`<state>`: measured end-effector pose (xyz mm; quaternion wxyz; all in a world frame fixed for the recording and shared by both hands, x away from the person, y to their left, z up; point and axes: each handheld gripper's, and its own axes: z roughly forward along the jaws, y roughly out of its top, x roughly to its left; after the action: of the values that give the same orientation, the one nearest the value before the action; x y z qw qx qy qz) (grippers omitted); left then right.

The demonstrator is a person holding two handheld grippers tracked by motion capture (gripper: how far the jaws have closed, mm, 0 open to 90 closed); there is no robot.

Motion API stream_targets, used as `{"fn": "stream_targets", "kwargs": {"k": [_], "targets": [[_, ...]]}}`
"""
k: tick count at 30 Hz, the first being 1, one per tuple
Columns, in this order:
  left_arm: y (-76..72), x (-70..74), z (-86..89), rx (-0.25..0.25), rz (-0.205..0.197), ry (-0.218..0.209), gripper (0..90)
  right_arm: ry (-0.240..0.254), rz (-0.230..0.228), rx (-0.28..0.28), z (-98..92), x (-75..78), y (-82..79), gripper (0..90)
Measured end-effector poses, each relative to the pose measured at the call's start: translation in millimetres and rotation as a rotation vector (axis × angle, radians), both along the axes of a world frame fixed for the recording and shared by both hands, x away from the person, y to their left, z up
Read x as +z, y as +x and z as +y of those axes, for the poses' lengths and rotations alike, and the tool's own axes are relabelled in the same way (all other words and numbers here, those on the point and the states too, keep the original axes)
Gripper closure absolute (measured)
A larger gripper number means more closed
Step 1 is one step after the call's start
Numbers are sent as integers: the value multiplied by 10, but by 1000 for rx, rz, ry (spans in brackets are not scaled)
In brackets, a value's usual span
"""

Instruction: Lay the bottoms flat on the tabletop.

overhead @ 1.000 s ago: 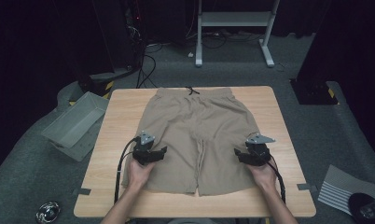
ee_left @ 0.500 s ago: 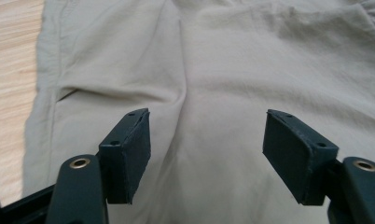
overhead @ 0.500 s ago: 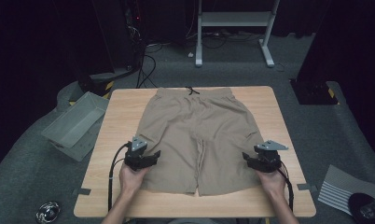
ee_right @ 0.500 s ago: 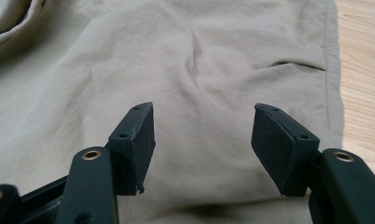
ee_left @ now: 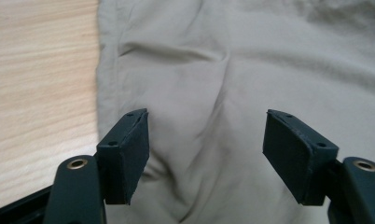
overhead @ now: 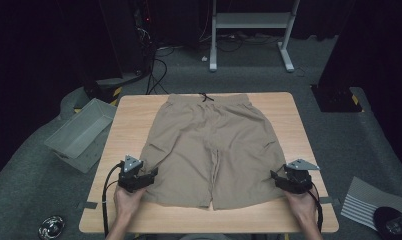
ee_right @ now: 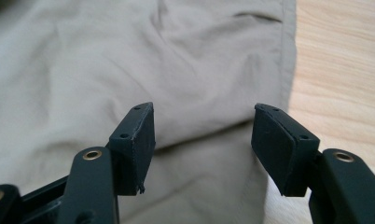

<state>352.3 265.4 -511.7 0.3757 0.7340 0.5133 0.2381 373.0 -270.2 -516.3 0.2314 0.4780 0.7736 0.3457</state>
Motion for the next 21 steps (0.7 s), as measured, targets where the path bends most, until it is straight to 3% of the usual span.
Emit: {"fn": "stream_targets", "kwargs": {"k": [6,11,14,21], "targets": [[-30,-96,41,24,5,3,310,-6,19,-10,-29,-67,-33,349],[-38,-164,26,29,12,37,307,-32,20,-11,-17,-71,-52,329],[-6,-184,14,37,57,44,295,-10,39,-4,-39,-73,-43,321],[-5,-184,6,41,57,55,286,-19,33,-10,-28,-74,-51,315]]}}
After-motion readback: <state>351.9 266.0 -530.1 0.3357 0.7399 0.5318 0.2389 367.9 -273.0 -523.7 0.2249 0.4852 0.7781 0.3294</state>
